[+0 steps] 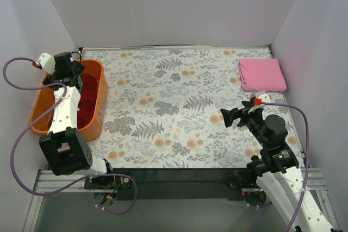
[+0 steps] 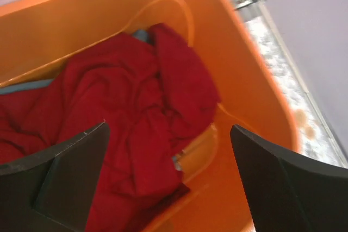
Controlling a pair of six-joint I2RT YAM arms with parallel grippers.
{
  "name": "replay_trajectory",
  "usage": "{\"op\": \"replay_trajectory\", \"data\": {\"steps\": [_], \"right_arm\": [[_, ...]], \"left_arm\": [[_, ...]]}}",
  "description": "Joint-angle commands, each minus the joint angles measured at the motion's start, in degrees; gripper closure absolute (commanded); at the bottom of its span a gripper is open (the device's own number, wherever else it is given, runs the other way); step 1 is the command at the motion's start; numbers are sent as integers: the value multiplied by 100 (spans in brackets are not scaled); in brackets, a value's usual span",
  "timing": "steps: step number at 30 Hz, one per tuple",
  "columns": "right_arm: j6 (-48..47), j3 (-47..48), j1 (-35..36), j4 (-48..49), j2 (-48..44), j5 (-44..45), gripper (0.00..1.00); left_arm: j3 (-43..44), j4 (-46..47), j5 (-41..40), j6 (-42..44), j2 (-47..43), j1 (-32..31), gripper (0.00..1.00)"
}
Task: Fold and stack the t-shirts
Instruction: Grab the tshirt from the pile
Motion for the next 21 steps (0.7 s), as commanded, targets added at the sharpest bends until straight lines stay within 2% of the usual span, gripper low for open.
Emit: {"op": "replay_trajectory", "data": {"steps": [1,5,12,16,17,20,21], "right_arm": [[6,-72,67,124,-63,79,2],[24,-116,67,124,-54,53,2],[24,-108,76,115,60,35,2],[15,-107,76,106,87,17,2],[15,-99,76,106,96,17,2],[6,-81,84,98,122,17,2],[6,-81,76,98,131,26,2]], "left_arm": [[-336,-4,201,-410,279,392,14],[-680,321,395,-438,595,630,18],[-794,382,851,-482,1246,639,27],[-970,462,1071,-394,1378,639,52],[-1005,479,1176,-377,1361,639,72],[-997,541,1204,-219,1133,535,100],[-883,550,1134,-157,1054,482,100]]}}
